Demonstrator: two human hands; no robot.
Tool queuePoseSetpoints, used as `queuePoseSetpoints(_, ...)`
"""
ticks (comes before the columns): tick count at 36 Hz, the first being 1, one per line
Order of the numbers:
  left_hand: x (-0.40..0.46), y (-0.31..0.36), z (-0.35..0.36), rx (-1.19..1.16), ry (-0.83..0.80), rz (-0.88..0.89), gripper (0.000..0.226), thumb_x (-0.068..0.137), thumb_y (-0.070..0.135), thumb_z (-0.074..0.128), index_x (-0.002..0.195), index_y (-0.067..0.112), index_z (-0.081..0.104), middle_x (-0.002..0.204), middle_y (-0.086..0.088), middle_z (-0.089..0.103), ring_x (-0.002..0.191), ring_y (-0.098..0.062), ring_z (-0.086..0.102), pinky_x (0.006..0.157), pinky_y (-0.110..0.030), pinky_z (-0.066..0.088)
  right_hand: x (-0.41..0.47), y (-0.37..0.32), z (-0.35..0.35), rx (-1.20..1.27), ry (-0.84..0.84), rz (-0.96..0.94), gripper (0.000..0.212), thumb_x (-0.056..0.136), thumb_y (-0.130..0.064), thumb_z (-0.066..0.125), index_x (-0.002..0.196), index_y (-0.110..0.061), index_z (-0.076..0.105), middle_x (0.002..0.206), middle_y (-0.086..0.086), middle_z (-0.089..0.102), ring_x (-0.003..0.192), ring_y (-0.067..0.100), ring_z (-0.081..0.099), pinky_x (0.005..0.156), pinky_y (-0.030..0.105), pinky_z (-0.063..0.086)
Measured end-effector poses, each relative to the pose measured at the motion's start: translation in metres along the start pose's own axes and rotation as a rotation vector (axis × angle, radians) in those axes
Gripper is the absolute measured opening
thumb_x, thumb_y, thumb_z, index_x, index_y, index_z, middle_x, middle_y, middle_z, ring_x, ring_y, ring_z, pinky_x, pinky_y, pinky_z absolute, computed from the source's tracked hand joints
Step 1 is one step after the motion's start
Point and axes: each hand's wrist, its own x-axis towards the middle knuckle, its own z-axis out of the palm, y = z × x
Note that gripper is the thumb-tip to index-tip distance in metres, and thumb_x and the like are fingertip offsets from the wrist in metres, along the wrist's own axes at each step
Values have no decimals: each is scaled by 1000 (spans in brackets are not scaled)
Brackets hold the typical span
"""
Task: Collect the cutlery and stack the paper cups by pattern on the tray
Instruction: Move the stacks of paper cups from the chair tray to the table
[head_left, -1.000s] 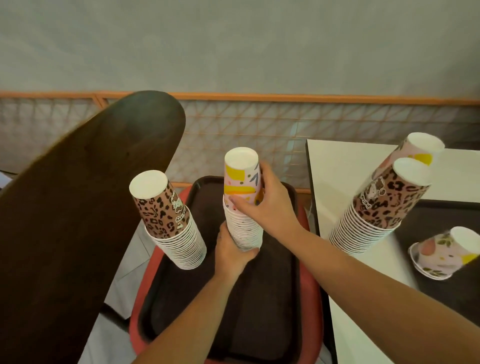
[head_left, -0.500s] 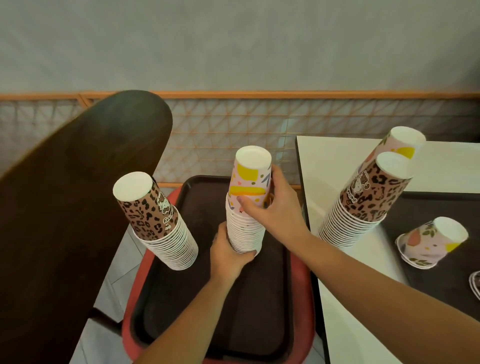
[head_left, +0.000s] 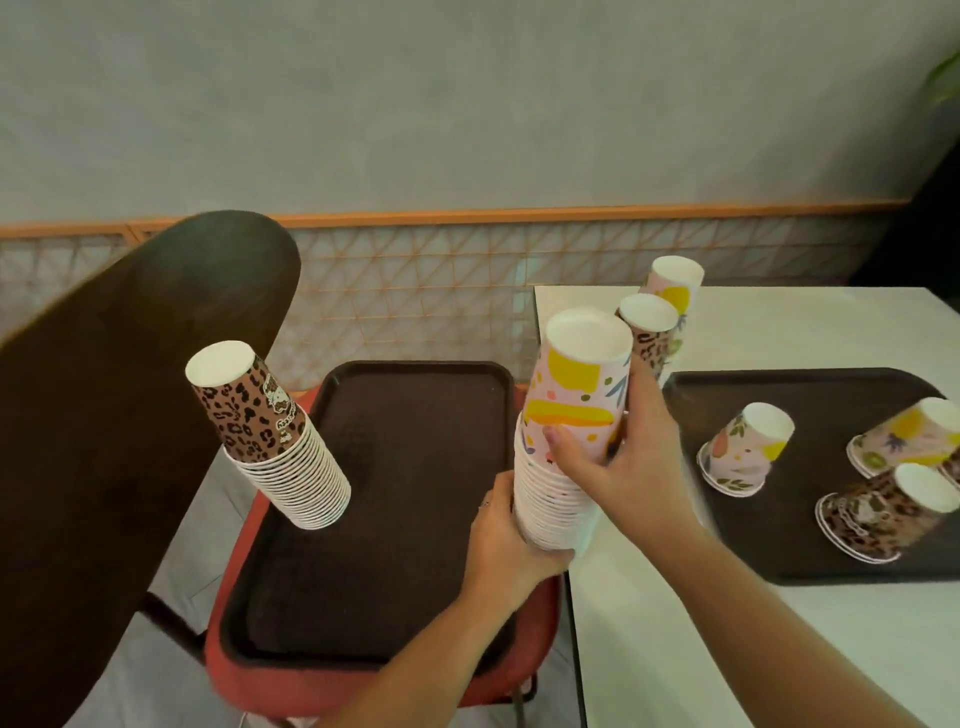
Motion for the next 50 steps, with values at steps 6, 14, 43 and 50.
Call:
queuePoseSetpoints(6,-1,10,52,-13,-74,-6,75,38,36,78,103,52,43,110,9,65,103,-11,61,85,-34,54,-14,21,-47,-38,74,63,67,62,-51,66,120,-29,40,110,-14,58,102,-4,57,80,8,47)
queuePoseSetpoints(14,10,17,108,4,-125,-7,82,44,30,77,121,24,49,110,1,65,100,-16,62,84,-32,53,-17,51,-94,-51,73,154,63,57,-53,69,112,-43,41,111,-12,62,103,2,61,82,14,50)
queuePoseSetpoints(43,33,10,151,54,38,-14,49,69,11,79,103,21,45,107,4,50,102,-11,50,92,-20,43,32,110,-110,-213,82,108,69,72,-27,78,130,-15,42,116,-9,49,103,3,51,76,-1,40)
queuePoseSetpoints(50,20,15,139,62,-40,14,58,72,12,77,121,17,47,117,9,46,112,-9,48,100,-25,41,24,102,-105,-190,169,91,79,70,-32,79,135,-16,36,126,-4,42,109,-6,45,83,-1,37)
